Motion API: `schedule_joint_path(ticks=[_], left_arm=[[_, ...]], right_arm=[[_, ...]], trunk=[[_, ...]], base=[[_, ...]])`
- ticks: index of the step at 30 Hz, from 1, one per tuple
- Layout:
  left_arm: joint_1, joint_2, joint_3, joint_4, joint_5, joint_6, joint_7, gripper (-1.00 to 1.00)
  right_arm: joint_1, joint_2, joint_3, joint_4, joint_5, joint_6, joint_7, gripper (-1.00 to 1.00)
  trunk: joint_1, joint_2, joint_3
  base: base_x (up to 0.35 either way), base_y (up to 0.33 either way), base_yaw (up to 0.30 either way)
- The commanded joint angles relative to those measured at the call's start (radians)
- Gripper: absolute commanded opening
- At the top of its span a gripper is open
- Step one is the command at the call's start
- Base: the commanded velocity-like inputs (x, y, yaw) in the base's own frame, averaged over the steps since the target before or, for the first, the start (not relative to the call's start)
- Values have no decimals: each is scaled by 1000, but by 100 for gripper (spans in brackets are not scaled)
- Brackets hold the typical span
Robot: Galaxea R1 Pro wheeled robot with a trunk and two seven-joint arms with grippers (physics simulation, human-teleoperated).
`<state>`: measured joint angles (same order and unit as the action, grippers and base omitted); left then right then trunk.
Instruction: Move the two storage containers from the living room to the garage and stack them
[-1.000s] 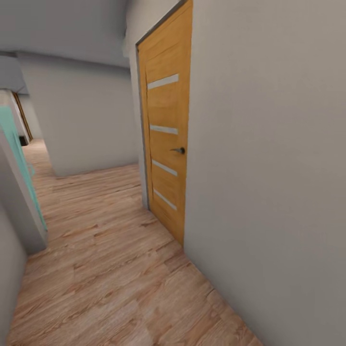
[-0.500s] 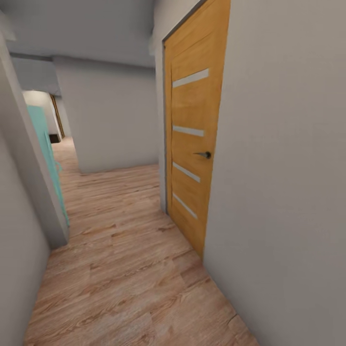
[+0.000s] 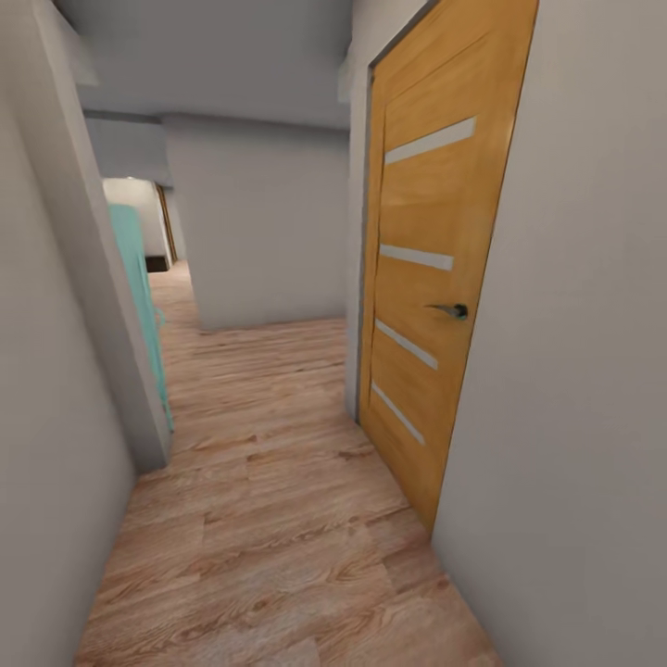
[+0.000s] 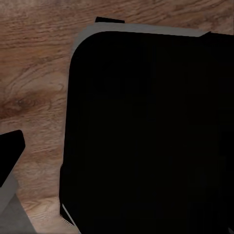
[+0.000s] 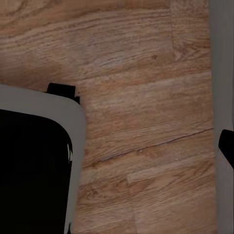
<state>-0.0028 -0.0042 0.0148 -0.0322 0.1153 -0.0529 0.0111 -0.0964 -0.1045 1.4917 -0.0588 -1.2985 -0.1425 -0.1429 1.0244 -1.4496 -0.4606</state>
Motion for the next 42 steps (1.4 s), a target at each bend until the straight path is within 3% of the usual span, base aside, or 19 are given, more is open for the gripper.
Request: schedule_joint_path(ticks=[1, 12, 30, 42], left_arm=[[0, 0, 1, 0, 9, -2, 1, 100], [0, 0, 1, 0, 8, -2, 1, 100], [0, 0, 1, 0, 8, -2, 1, 100], [0, 0, 1, 0, 9, -2, 1, 100]], right_arm=[[0, -1, 9, -4, -8, -2, -7, 100], [0, 0, 9, -4, -8, -2, -7, 100], [0, -1, 9, -4, -8, -2, -7, 100], [0, -1, 9, -4, -8, -32, -7, 100]], trunk=[[1, 0, -1], [1, 0, -1], [1, 0, -1], [1, 0, -1]], base=[[322, 0, 274], [322, 0, 251], [322, 0, 19], [322, 0, 175]])
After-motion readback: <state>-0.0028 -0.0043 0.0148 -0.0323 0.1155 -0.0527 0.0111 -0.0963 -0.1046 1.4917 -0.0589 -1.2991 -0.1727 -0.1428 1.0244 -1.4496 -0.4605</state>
